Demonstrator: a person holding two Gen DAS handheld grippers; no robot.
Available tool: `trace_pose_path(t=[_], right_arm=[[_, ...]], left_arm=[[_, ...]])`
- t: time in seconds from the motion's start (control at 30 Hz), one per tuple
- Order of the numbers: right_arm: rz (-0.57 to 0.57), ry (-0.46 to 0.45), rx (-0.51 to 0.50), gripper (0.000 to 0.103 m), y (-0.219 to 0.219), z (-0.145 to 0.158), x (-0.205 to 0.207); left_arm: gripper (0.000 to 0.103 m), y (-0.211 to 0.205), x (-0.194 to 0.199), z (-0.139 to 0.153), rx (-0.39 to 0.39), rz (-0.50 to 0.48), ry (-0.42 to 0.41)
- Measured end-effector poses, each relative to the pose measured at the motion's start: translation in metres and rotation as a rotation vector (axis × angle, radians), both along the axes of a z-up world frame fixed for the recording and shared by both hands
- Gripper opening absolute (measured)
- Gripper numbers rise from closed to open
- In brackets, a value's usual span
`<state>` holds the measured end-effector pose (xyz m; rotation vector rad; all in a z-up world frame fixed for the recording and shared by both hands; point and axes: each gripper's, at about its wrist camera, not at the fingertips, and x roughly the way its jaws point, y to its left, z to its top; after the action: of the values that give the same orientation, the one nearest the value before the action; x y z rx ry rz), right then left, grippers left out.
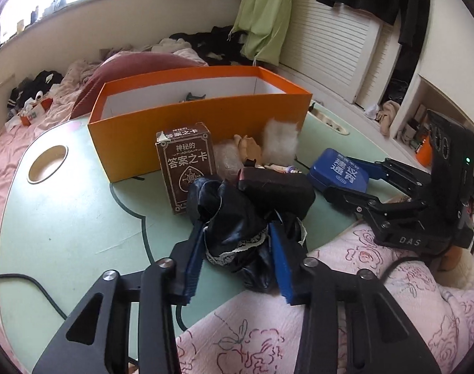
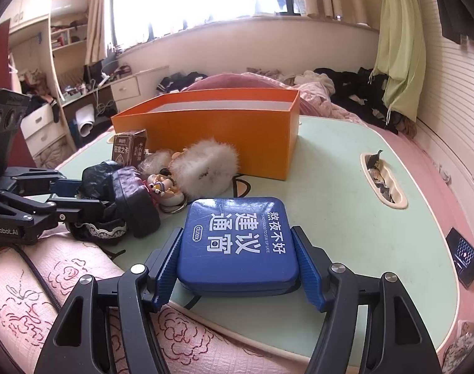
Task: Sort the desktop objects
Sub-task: 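Grasp the black bag with the left gripper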
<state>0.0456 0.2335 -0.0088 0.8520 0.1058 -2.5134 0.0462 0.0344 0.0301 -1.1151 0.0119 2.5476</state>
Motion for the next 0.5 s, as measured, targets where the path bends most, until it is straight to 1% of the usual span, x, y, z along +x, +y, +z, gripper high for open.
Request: trace_pose_path(t=[0.13, 0.23, 0.3, 0.4, 0.5], right_arm=[[-0.001, -0.008, -0.020, 0.067, 0.004, 0.002, -0.002], [-0.005, -0.001, -0.030, 0.067, 0.006, 0.006, -0.001], [-0.007, 0.008, -0.035, 0.067, 0.008, 0.010, -0.001], [0.001, 0.014, -0.058, 0.067, 0.011, 0.022, -0.003], [0.009, 0.020, -0.091, 0.067, 0.011, 0.043, -0.010]], left_arm=[[0.037, -0.012, 0.013, 0.004, 0.035, 0.021, 0.030], [0.037, -0.030, 0.022, 0.016, 0.092, 0.070, 0.063], [0.037, -0.040, 0.024, 0.026, 0.111, 0.094, 0.089], [0.037, -0.054, 0.025, 0.045, 0.121, 0.138, 0.138], [0.037, -0.060, 0.014, 0.061, 0.110, 0.163, 0.172]])
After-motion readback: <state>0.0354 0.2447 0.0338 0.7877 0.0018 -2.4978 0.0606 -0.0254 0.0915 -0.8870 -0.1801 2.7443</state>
